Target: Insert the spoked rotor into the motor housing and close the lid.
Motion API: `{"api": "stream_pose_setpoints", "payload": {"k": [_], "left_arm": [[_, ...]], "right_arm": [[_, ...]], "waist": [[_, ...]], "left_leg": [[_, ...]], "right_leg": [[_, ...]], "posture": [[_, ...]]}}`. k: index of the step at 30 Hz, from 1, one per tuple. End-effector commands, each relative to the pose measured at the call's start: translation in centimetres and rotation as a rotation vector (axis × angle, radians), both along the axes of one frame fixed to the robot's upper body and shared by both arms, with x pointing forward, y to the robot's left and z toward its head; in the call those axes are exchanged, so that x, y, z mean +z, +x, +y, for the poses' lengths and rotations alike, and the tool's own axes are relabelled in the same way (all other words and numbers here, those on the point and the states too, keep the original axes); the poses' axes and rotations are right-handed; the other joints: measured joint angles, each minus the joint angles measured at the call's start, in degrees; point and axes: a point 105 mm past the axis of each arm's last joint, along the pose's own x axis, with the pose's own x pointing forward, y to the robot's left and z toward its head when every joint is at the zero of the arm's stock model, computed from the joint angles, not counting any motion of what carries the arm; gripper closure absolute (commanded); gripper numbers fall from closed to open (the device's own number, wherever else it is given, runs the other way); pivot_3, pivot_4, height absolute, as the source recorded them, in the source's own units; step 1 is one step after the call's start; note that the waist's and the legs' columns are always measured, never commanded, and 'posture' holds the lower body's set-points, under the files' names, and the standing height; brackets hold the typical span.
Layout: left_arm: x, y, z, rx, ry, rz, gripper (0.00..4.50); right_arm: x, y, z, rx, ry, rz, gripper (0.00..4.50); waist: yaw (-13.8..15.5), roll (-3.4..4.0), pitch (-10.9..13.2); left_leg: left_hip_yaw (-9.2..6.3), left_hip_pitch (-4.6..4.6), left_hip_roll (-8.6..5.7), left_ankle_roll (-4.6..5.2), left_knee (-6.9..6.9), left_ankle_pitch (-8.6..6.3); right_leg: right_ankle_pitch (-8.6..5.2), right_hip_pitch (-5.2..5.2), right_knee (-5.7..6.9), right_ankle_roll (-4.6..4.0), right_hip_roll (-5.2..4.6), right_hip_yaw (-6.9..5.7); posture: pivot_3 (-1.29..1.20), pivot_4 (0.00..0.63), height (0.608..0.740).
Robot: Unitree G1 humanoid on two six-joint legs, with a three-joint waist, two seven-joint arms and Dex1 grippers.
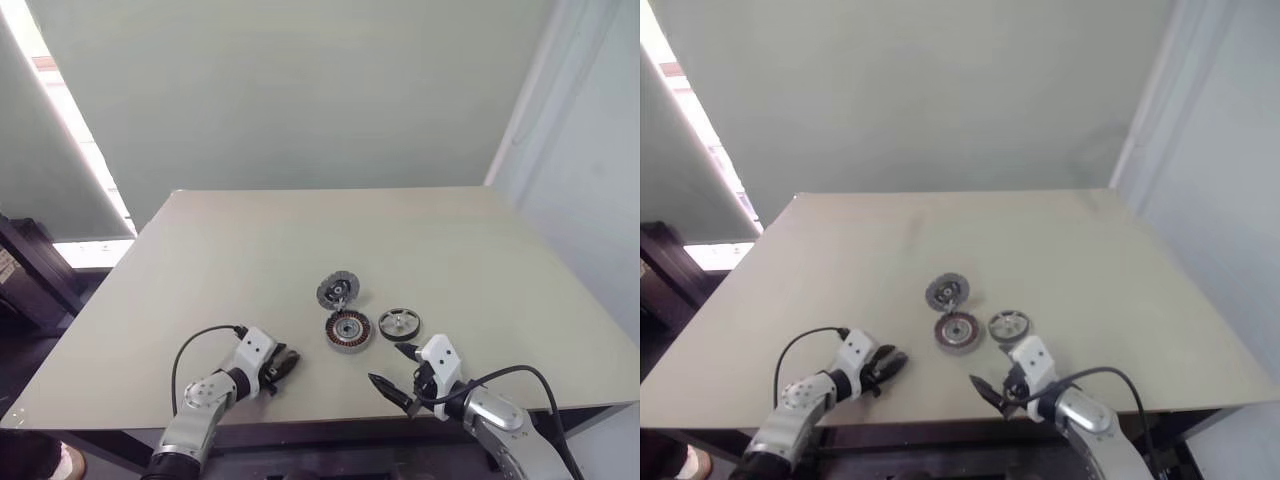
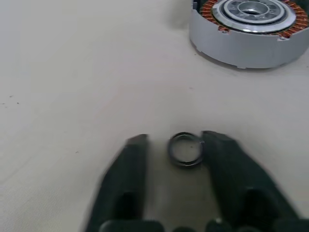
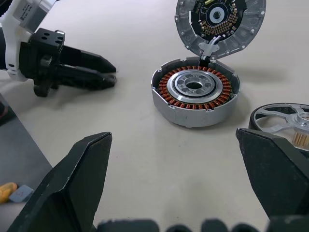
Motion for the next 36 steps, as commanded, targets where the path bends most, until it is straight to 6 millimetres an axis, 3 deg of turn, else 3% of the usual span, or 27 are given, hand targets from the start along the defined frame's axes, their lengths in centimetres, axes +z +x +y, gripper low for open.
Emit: {"api": "stream_pose_setpoints", "payload": {"k": [1,6,11,16,21,28,36], "left_arm": [[0.7,0.7,-0.3,0.0,-0.005,-0.035,3.15],[1.4,1.0,0.1,0.01,-0.036,-0.068,3.15],[6.2,2.1,0.0,0.019,-0.216,-0.34,3.15],[7.5,2.0,0.1,0.011,-0.259,-0.422,3.15],[7.5,1.5,-0.3,0.017,-0.29,-0.44,3.15],[3.3,-0.6,1.0,0.075,-0.187,-0.176,3.15],[2.1,-1.7,1.7,0.101,-0.124,-0.132,3.15]], "right_arm": [[1.8,0.4,0.3,0.016,0.018,-0.072,0.0],[1.8,0.5,0.4,0.018,0.018,-0.076,0.0],[1.8,0.5,0.5,0.019,0.019,-0.078,0.0],[1.7,0.6,0.6,0.022,0.019,-0.077,0.0],[1.7,0.7,0.7,0.026,0.018,-0.078,0.0],[1.6,0.6,0.8,0.031,0.016,-0.077,0.0],[1.3,0.1,1.1,0.036,0.016,-0.066,0.0]], "waist": [[0.01,0.01,-0.01],[0.06,0.01,-0.01],[0.17,0.0,-0.01],[0.06,0.02,-0.04],[0.14,0.01,-0.04],[-0.21,0.02,-0.05],[0.07,0.01,-0.04]], "left_leg": [[0.0,0.0,0.0,0.0,0.0,0.0],[0.01,0.03,0.0,0.0,0.01,0.0],[0.01,-0.03,0.0,0.0,0.01,0.0],[0.02,-0.04,-0.01,0.0,0.01,0.0],[0.03,-0.04,-0.02,0.01,0.03,0.0],[0.03,0.02,0.01,0.01,0.0,0.0],[-0.01,0.02,0.01,0.0,0.02,0.0]], "right_leg": [[0.0,0.0,0.0,0.0,0.0,0.0],[0.0,0.03,0.0,0.0,0.0,0.0],[0.0,-0.02,0.0,0.0,-0.01,0.0],[0.01,-0.02,0.0,-0.01,-0.01,0.01],[0.01,0.01,-0.01,0.0,0.0,0.02],[0.01,0.01,0.01,-0.01,0.02,0.02],[0.0,0.03,0.01,-0.02,0.01,0.0]], "posture": [[0.0,0.0,0.74],[0.0,0.0,0.74],[0.0,0.0,0.74],[0.0,0.0,0.74],[0.0,0.0,0.74],[0.0,0.0,0.74],[0.0,0.0,0.74]]}}
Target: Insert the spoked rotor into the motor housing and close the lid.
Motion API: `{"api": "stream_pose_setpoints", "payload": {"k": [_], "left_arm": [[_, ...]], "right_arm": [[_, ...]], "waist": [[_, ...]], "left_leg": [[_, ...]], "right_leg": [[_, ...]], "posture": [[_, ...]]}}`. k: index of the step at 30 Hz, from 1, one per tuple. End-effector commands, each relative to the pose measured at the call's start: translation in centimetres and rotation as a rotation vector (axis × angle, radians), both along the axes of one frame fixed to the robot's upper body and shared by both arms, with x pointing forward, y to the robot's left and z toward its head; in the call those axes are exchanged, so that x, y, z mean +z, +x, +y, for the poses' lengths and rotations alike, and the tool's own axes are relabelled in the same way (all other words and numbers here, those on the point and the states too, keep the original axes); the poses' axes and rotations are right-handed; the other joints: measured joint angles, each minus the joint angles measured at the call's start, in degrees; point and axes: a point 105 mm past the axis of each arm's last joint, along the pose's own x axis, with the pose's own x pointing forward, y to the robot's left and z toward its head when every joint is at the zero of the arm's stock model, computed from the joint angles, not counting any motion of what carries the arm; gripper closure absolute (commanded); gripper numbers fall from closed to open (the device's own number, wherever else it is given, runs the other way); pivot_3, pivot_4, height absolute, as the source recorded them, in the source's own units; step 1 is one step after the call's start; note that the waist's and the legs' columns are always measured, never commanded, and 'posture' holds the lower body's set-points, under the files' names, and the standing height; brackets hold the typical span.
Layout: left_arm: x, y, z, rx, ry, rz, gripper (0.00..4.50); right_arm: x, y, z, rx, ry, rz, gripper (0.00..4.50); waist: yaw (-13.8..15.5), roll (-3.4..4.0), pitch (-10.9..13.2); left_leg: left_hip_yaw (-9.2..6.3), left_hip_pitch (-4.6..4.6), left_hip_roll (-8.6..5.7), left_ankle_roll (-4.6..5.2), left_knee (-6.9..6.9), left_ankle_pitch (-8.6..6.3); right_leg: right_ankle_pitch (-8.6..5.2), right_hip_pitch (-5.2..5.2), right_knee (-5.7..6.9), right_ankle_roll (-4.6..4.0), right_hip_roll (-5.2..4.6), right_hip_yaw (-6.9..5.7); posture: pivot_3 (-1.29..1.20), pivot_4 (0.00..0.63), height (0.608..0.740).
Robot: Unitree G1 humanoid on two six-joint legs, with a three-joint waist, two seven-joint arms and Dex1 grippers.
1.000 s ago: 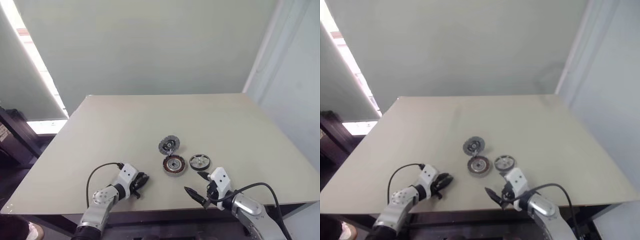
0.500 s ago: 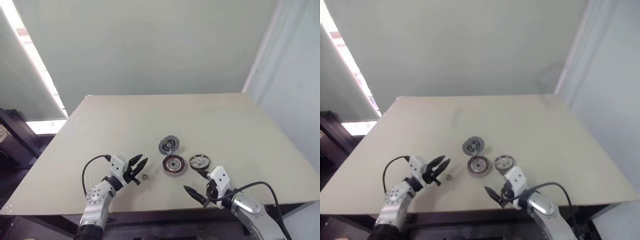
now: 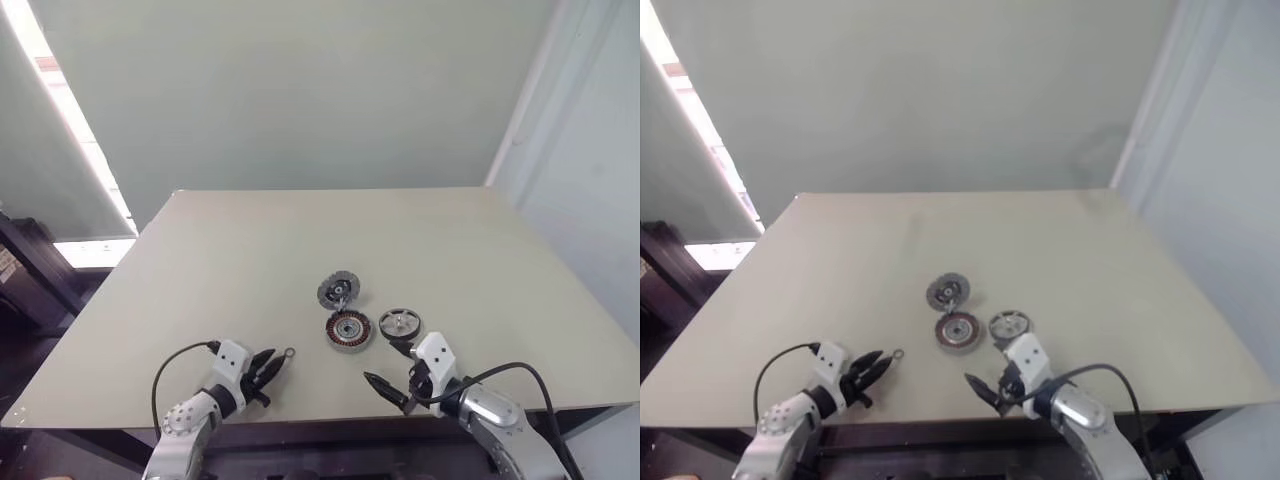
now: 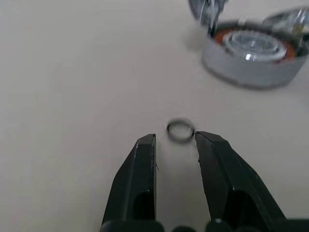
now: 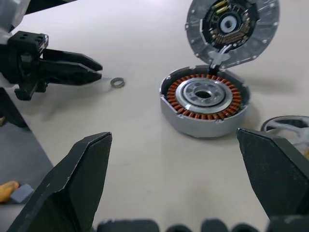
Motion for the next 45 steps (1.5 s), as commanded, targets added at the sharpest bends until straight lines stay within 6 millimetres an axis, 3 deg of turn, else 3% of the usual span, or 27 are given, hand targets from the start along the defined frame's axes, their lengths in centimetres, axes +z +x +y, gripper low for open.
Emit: {"api": "stream_pose_setpoints", "payload": {"k": [1,16,19,25,40,43,45], "left_arm": [[1.7,0.7,-0.1,-0.005,0.018,-0.089,3.15],[0.8,1.8,-2.1,-0.075,0.058,-0.01,3.15],[0.5,1.8,-2.3,-0.084,0.044,0.037,2.6],[0.7,1.7,-1.4,-0.034,0.069,0.013,0.51],[0.3,2.0,-2.0,-0.041,0.156,0.034,0.51],[0.4,2.2,-2.0,-0.035,0.166,0.027,1.08],[0.4,2.4,-2.1,-0.036,0.168,0.024,1.77]], "right_arm": [[1.3,0.1,0.3,0.007,0.017,-0.055,0.0],[1.0,-0.5,0.9,0.009,0.026,-0.038,0.0],[1.0,-0.6,0.9,0.008,0.027,-0.036,0.0],[0.8,-1.0,1.1,0.004,0.031,-0.028,0.0],[0.8,-1.1,1.3,0.01,0.037,-0.025,0.0],[0.8,-1.0,1.3,0.011,0.036,-0.026,0.0],[0.8,-1.0,1.3,0.012,0.035,-0.027,0.0]], "waist": [[-0.02,0.0,0.0],[-0.02,0.0,-0.01],[-0.22,0.0,-0.01],[-0.19,0.01,-0.01],[-0.16,0.02,-0.01],[-0.16,0.02,-0.01],[-0.17,0.02,-0.01]], "left_leg": [[0.01,0.01,0.0,0.0,0.0,0.0],[0.02,0.0,0.0,0.0,0.0,0.0],[0.02,-0.01,0.0,0.0,-0.01,0.0],[0.01,-0.01,0.01,0.0,-0.02,0.0],[0.01,0.11,0.02,-0.01,-0.02,0.0],[0.01,0.14,0.03,-0.01,-0.02,0.0],[0.01,0.13,0.02,-0.01,-0.02,0.0]], "right_leg": [[0.0,0.0,0.0,0.0,0.0,0.0],[0.0,0.0,0.0,0.0,0.0,0.0],[0.0,-0.03,0.0,0.0,0.0,0.0],[0.0,-0.03,0.0,0.0,0.0,0.0],[0.0,0.01,0.0,0.0,-0.01,-0.01],[-0.01,0.01,0.0,0.0,-0.01,-0.01],[-0.01,0.01,0.0,0.0,0.0,-0.01]], "posture": [[0.0,0.0,0.74],[0.0,0.0,0.74],[0.0,0.0,0.74],[0.0,0.0,0.74],[0.0,0.0,0.74],[0.0,0.0,0.74],[0.0,0.0,0.74]]}}
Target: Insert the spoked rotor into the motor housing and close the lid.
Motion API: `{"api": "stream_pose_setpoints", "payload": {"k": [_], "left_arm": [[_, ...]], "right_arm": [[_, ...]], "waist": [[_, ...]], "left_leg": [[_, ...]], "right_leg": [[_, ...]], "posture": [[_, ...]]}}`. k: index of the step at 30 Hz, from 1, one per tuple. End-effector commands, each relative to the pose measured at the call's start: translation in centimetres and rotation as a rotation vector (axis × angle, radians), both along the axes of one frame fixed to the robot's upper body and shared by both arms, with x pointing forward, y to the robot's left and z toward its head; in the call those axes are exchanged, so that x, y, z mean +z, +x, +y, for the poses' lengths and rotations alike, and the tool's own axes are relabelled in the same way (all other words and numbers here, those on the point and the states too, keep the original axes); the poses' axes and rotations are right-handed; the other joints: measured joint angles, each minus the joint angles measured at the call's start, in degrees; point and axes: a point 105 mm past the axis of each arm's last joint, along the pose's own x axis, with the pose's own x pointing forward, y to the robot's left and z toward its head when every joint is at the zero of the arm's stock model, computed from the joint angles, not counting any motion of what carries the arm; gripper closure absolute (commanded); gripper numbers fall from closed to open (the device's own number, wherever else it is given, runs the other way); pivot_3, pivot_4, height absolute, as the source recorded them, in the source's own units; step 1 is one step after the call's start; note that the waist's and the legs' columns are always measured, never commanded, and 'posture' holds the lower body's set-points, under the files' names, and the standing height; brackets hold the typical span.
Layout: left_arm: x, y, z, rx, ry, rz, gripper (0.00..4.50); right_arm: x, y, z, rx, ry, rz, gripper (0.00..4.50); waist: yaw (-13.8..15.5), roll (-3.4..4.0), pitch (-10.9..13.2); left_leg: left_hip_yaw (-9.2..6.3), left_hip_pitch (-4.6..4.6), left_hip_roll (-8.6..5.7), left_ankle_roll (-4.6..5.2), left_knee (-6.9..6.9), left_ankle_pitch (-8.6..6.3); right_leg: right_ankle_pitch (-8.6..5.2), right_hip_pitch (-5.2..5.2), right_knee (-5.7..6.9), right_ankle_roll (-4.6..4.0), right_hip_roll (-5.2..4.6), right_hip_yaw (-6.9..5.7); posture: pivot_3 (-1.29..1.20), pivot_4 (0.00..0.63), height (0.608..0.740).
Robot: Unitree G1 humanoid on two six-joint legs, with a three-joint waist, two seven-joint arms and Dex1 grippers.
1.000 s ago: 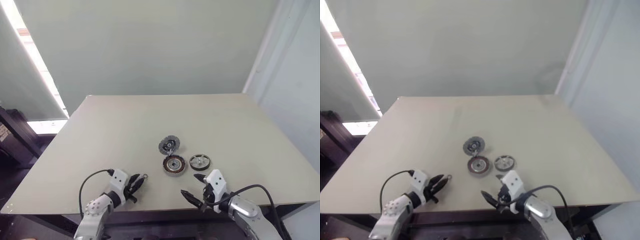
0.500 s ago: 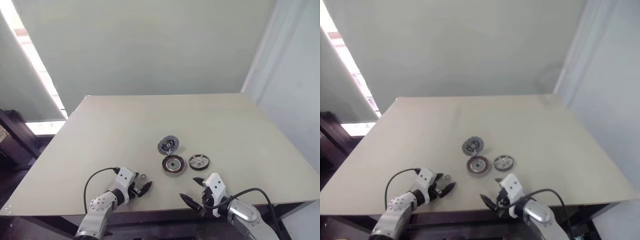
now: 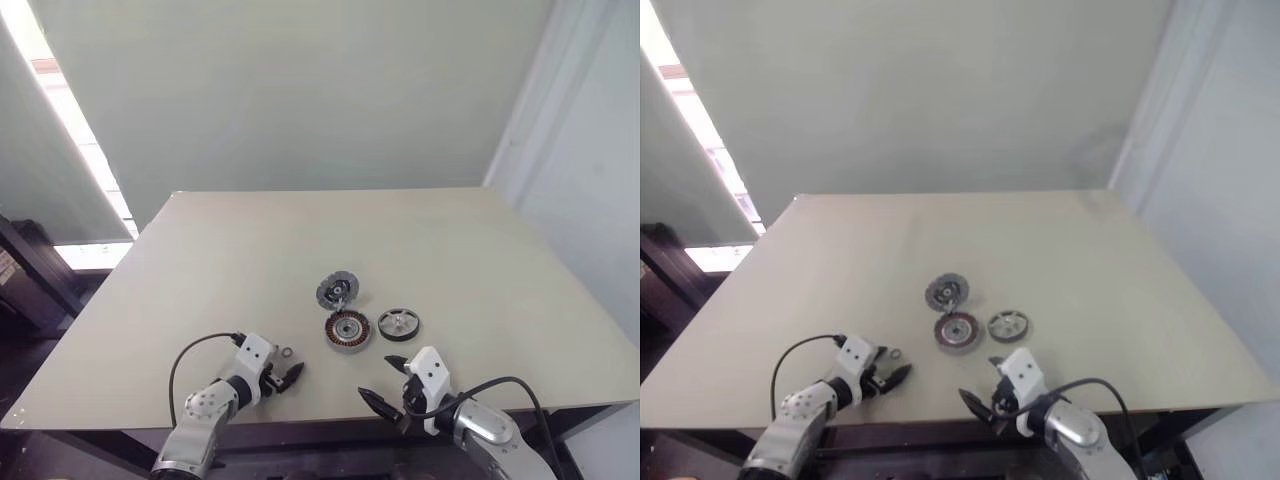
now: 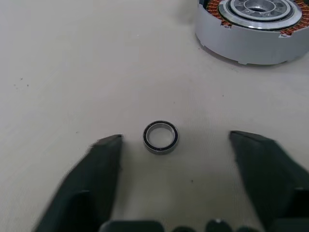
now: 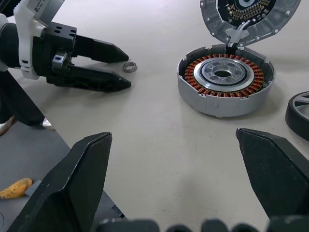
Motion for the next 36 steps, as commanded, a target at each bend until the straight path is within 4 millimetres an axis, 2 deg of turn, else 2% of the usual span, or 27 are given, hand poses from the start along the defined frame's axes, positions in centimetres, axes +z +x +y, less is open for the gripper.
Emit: {"api": "stream_pose_setpoints", "payload": {"k": [1,6,14,16,18,24,29,32,36], "left_arm": [[0.9,1.0,0.0,0.0,0.025,-0.042,2.12],[0.9,1.2,-0.1,0.004,0.029,-0.048,3.88],[1.4,1.3,-0.1,0.013,0.002,-0.096,3.92],[3.9,1.7,-0.3,-0.013,-0.084,-0.273,3.92],[5.4,1.5,0.2,-0.025,-0.118,-0.388,3.92],[4.8,0.7,1.5,0.012,-0.128,-0.407,3.92],[4.3,0.4,1.6,0.026,-0.136,-0.386,3.92],[4.1,0.4,0.7,0.001,-0.152,-0.353,3.92],[4.9,0.7,-2.2,-0.107,-0.223,-0.303,3.92]], "right_arm": [[1.8,0.5,0.4,0.015,0.021,-0.078,0.0],[1.9,0.6,0.4,0.018,0.018,-0.08,0.0],[1.9,0.7,0.2,0.02,0.01,-0.079,0.0],[1.8,0.6,0.2,0.022,0.006,-0.078,0.0],[1.7,0.6,0.1,0.022,0.004,-0.076,0.0],[1.7,0.6,0.1,0.024,0.003,-0.074,0.0],[1.6,0.6,0.3,0.032,0.001,-0.072,0.0],[1.6,0.6,0.3,0.036,-0.001,-0.073,0.0],[1.7,0.7,0.4,0.038,-0.002,-0.076,0.0]], "waist": [[0.0,0.0,0.0],[-0.02,0.0,0.0],[-0.01,0.0,0.0],[-0.01,-0.01,0.0],[0.11,-0.03,-0.01],[0.18,0.01,-0.02],[0.25,-0.01,-0.02],[0.19,-0.01,-0.02],[0.21,-0.02,-0.02]], "left_leg": [[0.0,-0.01,0.0,0.0,0.0,0.0],[0.0,-0.07,0.0,0.0,-0.01,0.0],[-0.01,-0.08,-0.01,0.0,-0.02,0.0],[0.0,-0.08,-0.01,0.0,-0.02,0.0],[0.0,-0.16,0.0,0.0,-0.02,0.0],[0.03,-0.16,-0.01,0.0,-0.02,0.0],[0.01,-0.17,-0.03,0.01,0.0,0.0],[0.01,-0.14,-0.02,0.0,0.03,0.0],[0.01,-0.15,-0.03,0.0,0.03,0.0]], "right_leg": [[0.0,0.01,0.0,0.0,0.0,0.0],[0.0,-0.01,0.0,0.01,0.0,-0.01],[0.0,-0.01,0.0,0.01,0.0,0.0],[0.0,-0.01,0.0,0.0,0.0,0.0],[0.0,-0.06,-0.01,0.0,-0.02,0.0],[0.0,-0.05,-0.01,0.0,-0.02,0.0],[0.01,-0.04,-0.01,0.01,-0.02,-0.01],[0.0,-0.01,-0.01,0.0,-0.02,-0.02],[0.0,-0.01,-0.01,0.01,-0.02,-0.02]], "posture": [[0.0,0.0,0.74],[0.0,0.0,0.74],[0.0,0.0,0.74],[0.0,0.0,0.74],[0.0,0.0,0.74],[0.0,0.0,0.74],[0.0,0.0,0.74],[0.0,0.0,0.74],[0.0,0.0,0.74]]}}
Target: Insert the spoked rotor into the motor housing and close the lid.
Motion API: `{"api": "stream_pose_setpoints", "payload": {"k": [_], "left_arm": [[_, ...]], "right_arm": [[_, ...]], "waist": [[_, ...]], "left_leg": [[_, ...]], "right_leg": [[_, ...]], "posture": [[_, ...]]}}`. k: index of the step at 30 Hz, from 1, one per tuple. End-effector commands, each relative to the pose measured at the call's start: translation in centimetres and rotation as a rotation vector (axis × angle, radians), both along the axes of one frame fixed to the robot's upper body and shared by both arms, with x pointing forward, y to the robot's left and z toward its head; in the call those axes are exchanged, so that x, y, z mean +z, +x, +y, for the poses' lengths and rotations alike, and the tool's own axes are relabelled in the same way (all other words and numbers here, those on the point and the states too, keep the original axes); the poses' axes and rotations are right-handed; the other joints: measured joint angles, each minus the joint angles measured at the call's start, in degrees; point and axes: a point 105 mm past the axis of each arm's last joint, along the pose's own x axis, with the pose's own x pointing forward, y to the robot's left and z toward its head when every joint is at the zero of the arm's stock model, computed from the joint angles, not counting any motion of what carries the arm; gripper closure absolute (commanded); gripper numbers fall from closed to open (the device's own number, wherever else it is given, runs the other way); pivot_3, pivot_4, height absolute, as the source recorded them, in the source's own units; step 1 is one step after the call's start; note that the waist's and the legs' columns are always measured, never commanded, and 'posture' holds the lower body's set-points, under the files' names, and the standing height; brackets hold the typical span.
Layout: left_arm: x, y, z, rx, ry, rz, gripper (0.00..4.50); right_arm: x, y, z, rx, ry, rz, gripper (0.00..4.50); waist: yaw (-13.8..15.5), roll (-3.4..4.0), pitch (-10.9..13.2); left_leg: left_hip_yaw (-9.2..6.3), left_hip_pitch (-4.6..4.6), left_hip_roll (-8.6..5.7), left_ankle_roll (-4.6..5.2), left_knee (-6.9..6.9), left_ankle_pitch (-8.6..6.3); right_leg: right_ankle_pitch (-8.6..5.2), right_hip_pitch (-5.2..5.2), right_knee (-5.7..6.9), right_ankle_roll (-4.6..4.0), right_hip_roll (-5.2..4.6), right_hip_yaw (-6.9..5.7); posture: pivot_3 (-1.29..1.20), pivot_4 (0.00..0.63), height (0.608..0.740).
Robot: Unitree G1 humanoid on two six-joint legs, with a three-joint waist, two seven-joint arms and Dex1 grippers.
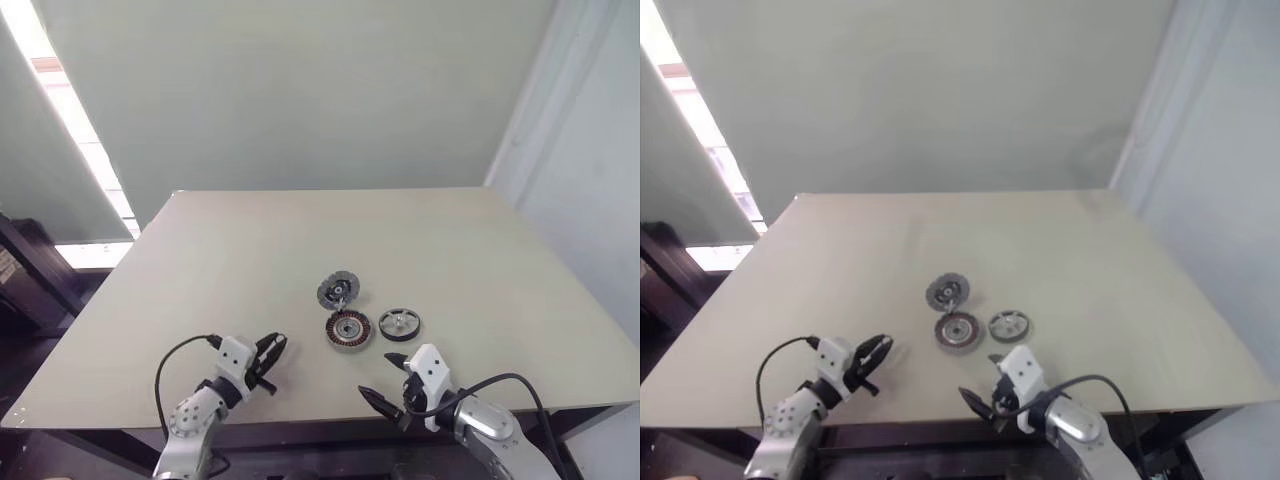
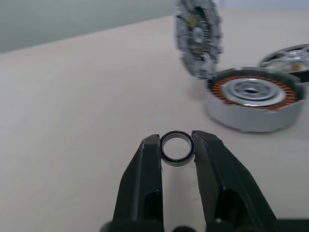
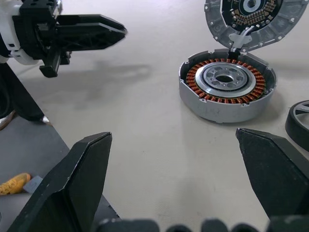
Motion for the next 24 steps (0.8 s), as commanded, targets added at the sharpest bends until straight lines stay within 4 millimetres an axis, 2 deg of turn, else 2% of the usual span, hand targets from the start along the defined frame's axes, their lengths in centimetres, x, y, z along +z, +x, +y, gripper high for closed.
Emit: {"api": "stream_pose_setpoints", "payload": {"k": [1,5,12,16,24], "left_arm": [[2.5,1.1,-3.3,-0.127,-0.074,-0.023,3.92],[3.3,2.0,-6.1,-0.253,-0.083,0.016,3.92],[3.7,4.0,-8.3,-0.339,-0.049,0.01,3.92],[3.4,4.9,-8.9,-0.357,-0.019,0.032,3.92],[3.0,6.7,-8.7,-0.36,0.075,0.052,3.92]], "right_arm": [[1.4,0.4,0.4,0.015,0.016,-0.056,0.0],[1.4,0.5,0.6,0.014,0.018,-0.06,0.0],[1.2,0.5,0.8,0.005,0.0,-0.071,0.0],[1.2,0.4,0.9,-0.006,0.001,-0.077,0.0],[1.4,0.5,0.9,-0.029,-0.002,-0.093,0.0]], "waist": [[-0.01,-0.01,0.0],[-0.04,-0.01,0.0],[-0.23,-0.01,-0.01],[-0.2,-0.01,-0.01],[-0.18,-0.02,-0.01]], "left_leg": [[0.0,-0.02,0.0,0.0,0.0,0.0],[-0.02,-0.02,0.0,0.0,0.01,0.0],[-0.01,-0.02,-0.02,0.01,0.01,0.0],[-0.03,-0.05,-0.03,0.01,0.01,0.0],[-0.04,-0.08,-0.04,0.02,0.03,0.01]], "right_leg": [[0.0,-0.01,0.0,0.0,0.0,0.0],[0.0,0.0,0.01,0.01,0.02,-0.01],[0.01,0.01,0.01,0.01,0.06,0.01],[0.04,-0.01,0.01,0.07,0.06,0.03],[0.07,-0.02,0.0,0.12,0.07,0.04]], "posture": [[0.0,0.0,0.74],[0.0,0.0,0.74],[0.0,0.0,0.74],[0.0,0.0,0.74],[0.0,0.0,0.74]]}}
